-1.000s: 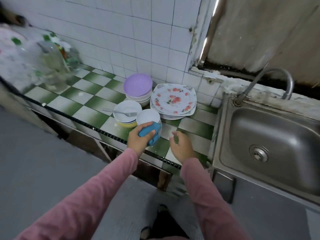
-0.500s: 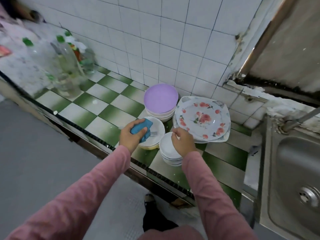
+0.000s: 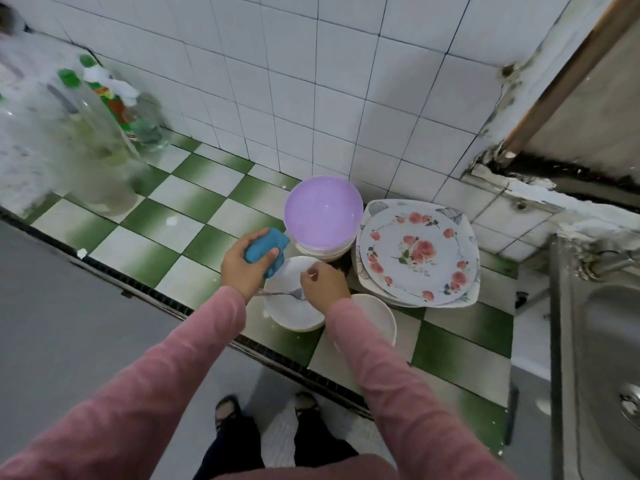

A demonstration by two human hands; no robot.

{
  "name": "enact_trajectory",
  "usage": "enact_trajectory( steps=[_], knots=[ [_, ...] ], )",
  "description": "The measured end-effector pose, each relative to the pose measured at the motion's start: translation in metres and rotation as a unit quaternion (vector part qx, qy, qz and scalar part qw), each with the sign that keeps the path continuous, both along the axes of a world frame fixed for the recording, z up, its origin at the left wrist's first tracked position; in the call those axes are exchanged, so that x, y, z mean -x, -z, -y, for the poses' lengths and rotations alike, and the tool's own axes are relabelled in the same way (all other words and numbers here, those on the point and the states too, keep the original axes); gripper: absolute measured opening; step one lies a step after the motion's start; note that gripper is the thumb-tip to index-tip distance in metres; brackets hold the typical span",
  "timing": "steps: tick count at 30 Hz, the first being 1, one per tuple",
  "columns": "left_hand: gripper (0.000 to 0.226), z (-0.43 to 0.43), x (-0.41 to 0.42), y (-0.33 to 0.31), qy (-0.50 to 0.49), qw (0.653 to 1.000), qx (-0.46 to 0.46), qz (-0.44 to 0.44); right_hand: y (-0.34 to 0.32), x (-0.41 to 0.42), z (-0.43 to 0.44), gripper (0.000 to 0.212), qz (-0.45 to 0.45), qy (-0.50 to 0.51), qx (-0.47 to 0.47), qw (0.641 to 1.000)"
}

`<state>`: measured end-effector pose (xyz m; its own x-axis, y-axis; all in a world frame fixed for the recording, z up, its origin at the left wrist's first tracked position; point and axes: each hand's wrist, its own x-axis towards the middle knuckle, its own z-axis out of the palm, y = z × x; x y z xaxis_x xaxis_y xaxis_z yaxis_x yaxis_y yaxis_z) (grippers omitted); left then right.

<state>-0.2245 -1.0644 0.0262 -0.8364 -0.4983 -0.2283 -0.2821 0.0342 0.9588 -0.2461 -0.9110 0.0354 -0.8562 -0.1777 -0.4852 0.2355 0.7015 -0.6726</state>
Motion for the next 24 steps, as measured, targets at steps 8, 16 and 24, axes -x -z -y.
enact_trajectory(
  steps=[8, 16, 24],
  knots=[
    [0.037, 0.032, 0.023, 0.007, 0.125, 0.991, 0.033, -0.014, 0.021, -0.004, 0.041, 0.045, 0.084, 0.039, -0.072, 0.993],
    [0.037, 0.071, 0.038, 0.012, 0.235, 0.970, 0.054, 0.002, 0.036, -0.014, 0.085, 0.060, 0.144, 0.213, -0.034, 0.966],
    [0.034, 0.092, 0.041, 0.004, 0.309, 0.950, 0.035, -0.007, 0.050, -0.010, 0.109, 0.057, 0.153, 0.387, 0.012, 0.909]
  ],
)
